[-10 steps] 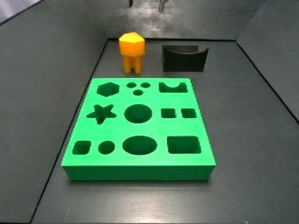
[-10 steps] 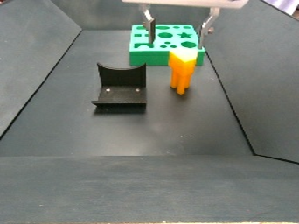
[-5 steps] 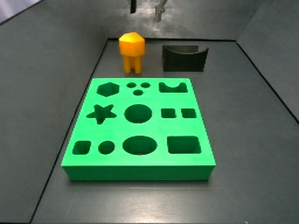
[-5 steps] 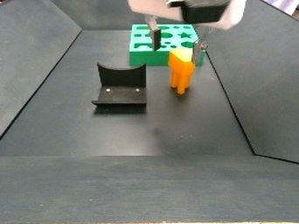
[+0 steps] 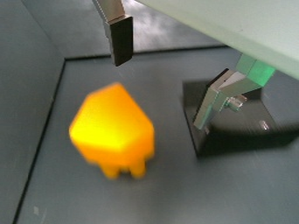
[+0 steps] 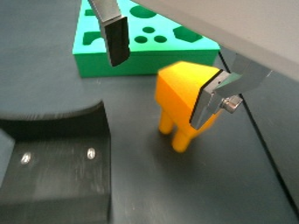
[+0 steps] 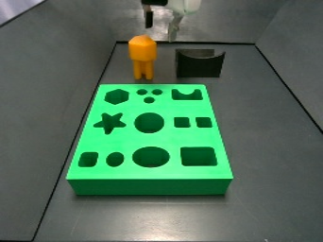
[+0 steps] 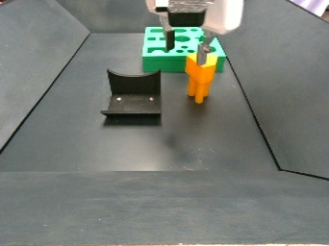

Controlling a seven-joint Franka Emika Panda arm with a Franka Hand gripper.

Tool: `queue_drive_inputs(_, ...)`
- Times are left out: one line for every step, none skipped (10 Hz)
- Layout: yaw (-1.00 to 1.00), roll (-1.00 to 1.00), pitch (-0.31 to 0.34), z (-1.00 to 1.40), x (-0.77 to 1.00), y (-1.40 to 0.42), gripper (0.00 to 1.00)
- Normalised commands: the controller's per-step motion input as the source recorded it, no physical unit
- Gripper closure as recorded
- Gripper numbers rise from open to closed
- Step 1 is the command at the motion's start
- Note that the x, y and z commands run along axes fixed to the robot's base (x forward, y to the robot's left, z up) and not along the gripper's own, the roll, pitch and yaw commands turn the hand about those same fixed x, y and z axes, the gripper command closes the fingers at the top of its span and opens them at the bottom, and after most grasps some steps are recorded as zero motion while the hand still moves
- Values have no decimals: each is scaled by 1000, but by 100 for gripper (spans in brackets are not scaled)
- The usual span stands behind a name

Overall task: Pick up the 3 prong object. Move up. Move to above the board. Insert the 3 prong object.
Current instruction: Pick up the 3 prong object.

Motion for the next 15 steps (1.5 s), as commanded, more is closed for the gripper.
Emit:
queue_drive_inputs(-89,39,0,-283,-297,-186,0)
queue_drive_inputs(-77,47,0,-271,-357,-100,0)
queue_drive_inputs(-74,49,0,-194,-269,-151,0)
queue_drive_inputs(-89,26,0,-160,-163,-169,0)
queue_drive_inputs(-157,4,0,-191,-111,-97,0)
queue_drive_inputs(-209,30,3,0,0,-54,0)
queue_drive_inputs(-57,209,86,589,0,0,0)
queue_drive_inputs(0,284,57,546,-143,0,0)
queue_drive_inputs(0,299,43,391,-203,0,0)
queue_drive_inputs(0,229,3,49,-197,0,0)
queue_drive_inputs(3,189,0,-137,-203,-26,0)
queue_drive_inputs(40,189,0,-294,-160,-60,0)
queue_drive_inputs(54,156,0,-340,-3,-63,0)
queue_drive_inputs(34,114,0,-331,0,-11,0)
queue_drive_inputs(31,79,0,-303,37,0,0)
